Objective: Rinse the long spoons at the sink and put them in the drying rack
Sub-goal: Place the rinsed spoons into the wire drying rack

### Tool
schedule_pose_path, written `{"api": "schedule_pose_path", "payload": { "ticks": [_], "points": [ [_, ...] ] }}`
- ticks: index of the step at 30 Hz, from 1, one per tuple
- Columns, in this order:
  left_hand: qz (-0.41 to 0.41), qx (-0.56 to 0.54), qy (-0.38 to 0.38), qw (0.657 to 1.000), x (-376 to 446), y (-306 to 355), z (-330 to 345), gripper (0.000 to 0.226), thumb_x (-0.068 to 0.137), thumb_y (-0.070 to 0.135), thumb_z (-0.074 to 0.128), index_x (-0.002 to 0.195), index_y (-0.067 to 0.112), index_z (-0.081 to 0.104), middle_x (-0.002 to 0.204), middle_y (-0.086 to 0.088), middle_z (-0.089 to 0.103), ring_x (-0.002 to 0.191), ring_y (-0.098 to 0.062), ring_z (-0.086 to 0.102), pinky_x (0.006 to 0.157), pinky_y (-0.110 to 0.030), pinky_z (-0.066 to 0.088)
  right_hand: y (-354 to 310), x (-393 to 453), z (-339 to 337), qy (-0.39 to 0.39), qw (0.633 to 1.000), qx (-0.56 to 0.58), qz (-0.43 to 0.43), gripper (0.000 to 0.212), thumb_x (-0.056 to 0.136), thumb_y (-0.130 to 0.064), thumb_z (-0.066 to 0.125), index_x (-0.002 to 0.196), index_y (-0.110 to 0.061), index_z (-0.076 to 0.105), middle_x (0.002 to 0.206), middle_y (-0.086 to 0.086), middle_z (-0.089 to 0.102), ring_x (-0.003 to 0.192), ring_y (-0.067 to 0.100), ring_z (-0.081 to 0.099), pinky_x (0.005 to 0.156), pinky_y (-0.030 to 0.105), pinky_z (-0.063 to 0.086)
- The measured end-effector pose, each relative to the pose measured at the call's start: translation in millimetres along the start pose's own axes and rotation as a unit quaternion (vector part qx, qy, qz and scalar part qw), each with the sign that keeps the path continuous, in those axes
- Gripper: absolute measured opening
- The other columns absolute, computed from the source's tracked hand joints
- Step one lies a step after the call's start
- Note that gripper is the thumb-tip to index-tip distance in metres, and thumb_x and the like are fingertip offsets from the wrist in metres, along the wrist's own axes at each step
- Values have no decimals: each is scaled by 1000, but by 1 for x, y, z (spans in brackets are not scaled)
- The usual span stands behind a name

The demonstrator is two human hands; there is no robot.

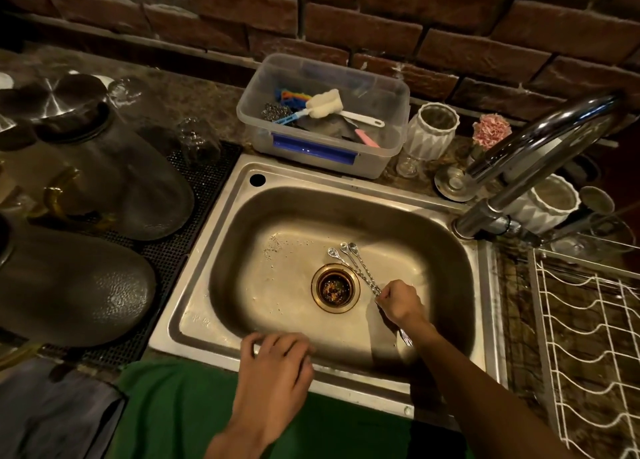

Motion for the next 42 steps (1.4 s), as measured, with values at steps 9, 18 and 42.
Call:
{"api": "schedule_pose_path", "payload": {
  "ticks": [9, 18, 42],
  "points": [
    [-230, -497, -66, 834, 105, 18, -1, 28, 101, 8, 47, 110, 14, 73, 117, -3, 71, 109, -11, 64, 100, -28, 50, 7, 5, 6, 5, 998, 64, -22, 45, 92, -19, 58, 48, -21, 49, 65, 6, 58, 70, 24, 56, 66, 32, 45],
    [-395, -653, -81, 641, 166, 30, 69, 30, 97, -2, 56, 126, -8, 57, 111, -22, 66, 94, -32, 66, 88, -39, 57, 10, 11, 16, 7, 987, 157, 7, 15, 93, -22, 61, 87, -10, 67, 99, 6, 68, 96, 22, 62, 76, 20, 38],
    [-320, -734, -62, 595, 189, 45, 22, 19, 99, -11, 45, 109, -17, 60, 113, -37, 67, 95, -42, 70, 86, -45, 58, -16, -64, -16, -72, 934, 348, -16, 10, 93, -8, 57, 97, 2, 59, 80, 16, 58, 43, 11, 54, 49, 29, 44]
  ]
}}
Point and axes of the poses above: each hand's wrist, its own x-axis towards the middle knuckle, its own z-axis out of the palm, y = z × x, the point moved 1 cm from there along x, towards the middle knuckle
